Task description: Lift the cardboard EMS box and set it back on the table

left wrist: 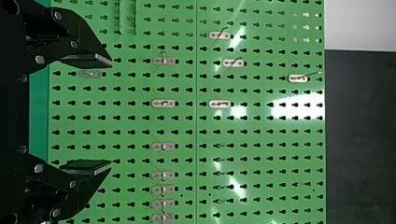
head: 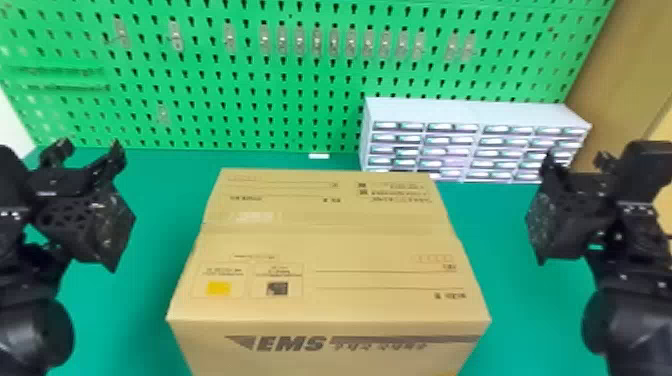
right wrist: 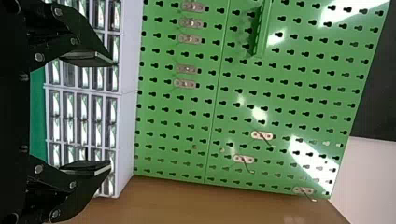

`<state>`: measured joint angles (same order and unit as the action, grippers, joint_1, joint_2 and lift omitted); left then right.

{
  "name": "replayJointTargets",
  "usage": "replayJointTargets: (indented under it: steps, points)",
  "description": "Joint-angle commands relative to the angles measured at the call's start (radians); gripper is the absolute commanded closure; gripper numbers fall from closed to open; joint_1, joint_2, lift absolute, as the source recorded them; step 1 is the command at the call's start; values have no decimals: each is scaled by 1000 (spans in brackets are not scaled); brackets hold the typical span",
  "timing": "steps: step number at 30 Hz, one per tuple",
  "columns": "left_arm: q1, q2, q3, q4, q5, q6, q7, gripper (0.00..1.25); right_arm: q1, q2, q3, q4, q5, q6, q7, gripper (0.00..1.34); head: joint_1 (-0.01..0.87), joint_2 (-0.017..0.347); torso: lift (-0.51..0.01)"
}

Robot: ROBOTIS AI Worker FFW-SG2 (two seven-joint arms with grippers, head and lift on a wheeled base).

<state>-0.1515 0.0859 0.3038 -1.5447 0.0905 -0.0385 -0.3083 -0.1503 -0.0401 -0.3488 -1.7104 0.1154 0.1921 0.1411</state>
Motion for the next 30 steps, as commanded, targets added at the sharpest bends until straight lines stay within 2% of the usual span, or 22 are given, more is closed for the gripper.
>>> replayJointTargets:
  steps: [1, 8, 11, 30]
  points:
    - [0, 0, 0, 0, 0, 0, 0, 484, 0, -1, 1, 0, 1, 1, 0, 481, 678, -14, 10]
    - [0, 0, 0, 0, 2, 0, 0, 484, 2, -1, -4, 0, 1, 1, 0, 481, 678, -14, 10]
    - [0, 0, -2, 0, 2, 0, 0, 484, 3, -1, -3, 0, 0, -22, 0, 481, 678, -14, -8]
    - [1, 0, -2, 0, 2, 0, 0, 484, 6, 12, -13, 0, 1, -34, 0, 481, 678, -14, -45]
